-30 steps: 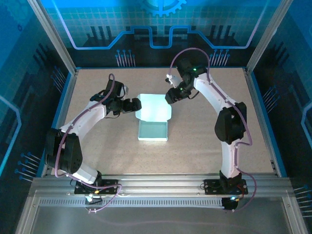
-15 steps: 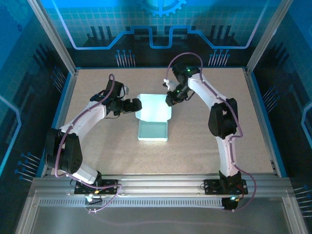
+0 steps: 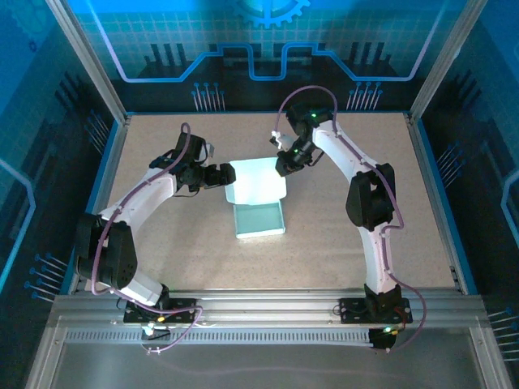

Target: Fold the paper box

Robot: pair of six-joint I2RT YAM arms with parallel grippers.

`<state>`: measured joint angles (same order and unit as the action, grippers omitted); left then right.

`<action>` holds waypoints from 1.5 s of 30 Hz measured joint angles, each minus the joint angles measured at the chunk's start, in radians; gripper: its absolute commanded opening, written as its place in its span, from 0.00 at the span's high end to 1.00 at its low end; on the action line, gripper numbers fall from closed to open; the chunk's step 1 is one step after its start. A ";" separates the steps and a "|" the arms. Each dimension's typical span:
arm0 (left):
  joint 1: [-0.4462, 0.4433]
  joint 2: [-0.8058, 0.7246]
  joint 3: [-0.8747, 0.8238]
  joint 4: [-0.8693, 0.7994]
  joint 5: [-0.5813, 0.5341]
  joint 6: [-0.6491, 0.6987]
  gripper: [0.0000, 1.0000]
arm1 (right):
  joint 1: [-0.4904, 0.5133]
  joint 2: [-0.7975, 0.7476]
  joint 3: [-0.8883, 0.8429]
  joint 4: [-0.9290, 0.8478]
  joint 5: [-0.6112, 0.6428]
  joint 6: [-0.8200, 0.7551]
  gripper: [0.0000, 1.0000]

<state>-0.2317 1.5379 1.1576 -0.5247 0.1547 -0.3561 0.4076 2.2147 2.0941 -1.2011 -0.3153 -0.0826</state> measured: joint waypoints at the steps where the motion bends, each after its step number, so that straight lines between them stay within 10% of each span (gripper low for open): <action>1: 0.000 0.000 0.000 0.000 0.000 0.000 0.07 | 0.000 0.001 0.001 0.000 0.000 -0.001 0.80; 27: 0.002 0.000 0.000 0.033 0.013 0.019 0.01 | 0.015 -0.049 -0.085 0.074 0.042 -0.014 1.00; 45: 0.001 0.135 0.158 0.051 0.087 0.119 0.42 | 0.064 -0.359 -0.457 0.451 0.227 0.011 1.00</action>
<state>-0.2310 1.6730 1.3159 -0.4740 0.2420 -0.2371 0.4721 1.8557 1.6375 -0.7506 -0.0879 -0.0711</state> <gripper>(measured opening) 0.623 0.063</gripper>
